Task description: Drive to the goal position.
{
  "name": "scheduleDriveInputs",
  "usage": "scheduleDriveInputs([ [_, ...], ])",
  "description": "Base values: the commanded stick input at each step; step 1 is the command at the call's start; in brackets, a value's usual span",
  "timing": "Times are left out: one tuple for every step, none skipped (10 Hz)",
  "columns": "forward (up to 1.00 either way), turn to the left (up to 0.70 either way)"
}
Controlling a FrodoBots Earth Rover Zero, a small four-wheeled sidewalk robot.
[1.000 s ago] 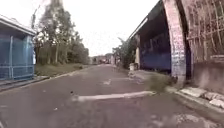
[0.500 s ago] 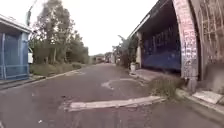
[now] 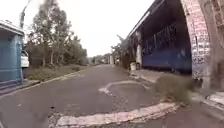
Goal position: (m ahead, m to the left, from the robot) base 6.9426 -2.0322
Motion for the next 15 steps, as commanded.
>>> scheduleDriveInputs([
  [0.70, 0.00],
  [0.70, 0.00],
  [0.70, 0.00],
  [0.70, 0.00],
  [0.70, 0.00],
  [0.70, 0.00],
  [0.70, 0.00],
  [0.70, 0.00],
  [0.70, 0.00],
  [0.70, 0.00],
  [0.70, 0.00],
  [0.70, 0.00],
  [0.70, 0.00],
  [0.70, 0.00],
  [0.70, 0.00],
])
